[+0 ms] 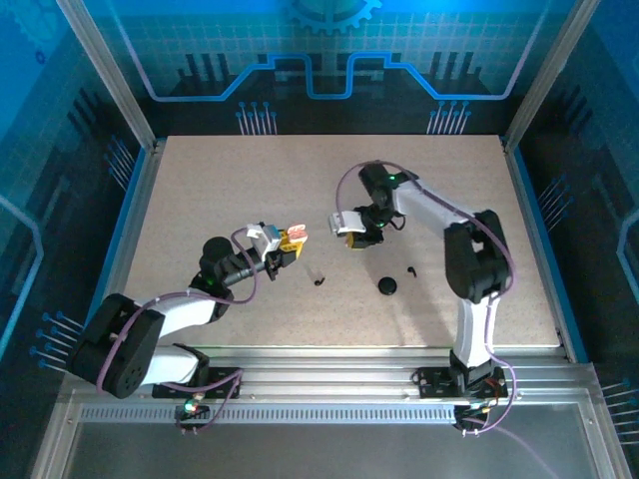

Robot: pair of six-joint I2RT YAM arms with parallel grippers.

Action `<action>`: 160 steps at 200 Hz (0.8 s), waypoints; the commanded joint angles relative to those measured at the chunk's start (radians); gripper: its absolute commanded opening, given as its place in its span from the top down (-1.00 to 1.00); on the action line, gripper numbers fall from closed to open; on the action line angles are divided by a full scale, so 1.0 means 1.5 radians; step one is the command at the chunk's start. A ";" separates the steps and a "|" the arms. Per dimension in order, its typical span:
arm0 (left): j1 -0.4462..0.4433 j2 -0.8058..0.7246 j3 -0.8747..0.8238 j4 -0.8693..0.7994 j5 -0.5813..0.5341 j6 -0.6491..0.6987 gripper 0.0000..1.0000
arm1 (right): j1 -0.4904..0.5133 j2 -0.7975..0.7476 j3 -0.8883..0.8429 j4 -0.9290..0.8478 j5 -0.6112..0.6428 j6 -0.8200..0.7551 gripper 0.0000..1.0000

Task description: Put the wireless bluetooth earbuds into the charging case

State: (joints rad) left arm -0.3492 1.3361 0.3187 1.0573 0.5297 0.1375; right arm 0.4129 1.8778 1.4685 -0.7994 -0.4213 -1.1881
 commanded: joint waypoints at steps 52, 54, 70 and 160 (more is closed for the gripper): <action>-0.077 0.122 0.022 0.200 -0.072 0.020 0.70 | -0.070 -0.217 -0.176 0.227 -0.307 0.306 0.65; -0.079 0.126 0.023 0.206 -0.073 0.019 0.70 | -0.071 -0.222 -0.182 0.238 -0.310 0.315 0.65; -0.095 0.150 0.037 0.226 -0.082 0.019 0.69 | -0.081 -0.259 -0.218 0.295 -0.335 0.385 0.65; -0.153 0.189 0.108 0.229 -0.092 0.030 0.69 | -0.087 -0.393 -0.416 0.737 -0.285 0.862 0.62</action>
State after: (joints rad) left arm -0.5636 1.6047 0.4389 1.3518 0.4034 0.1642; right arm 0.2810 1.3193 0.9180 0.0353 -0.8902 -0.1642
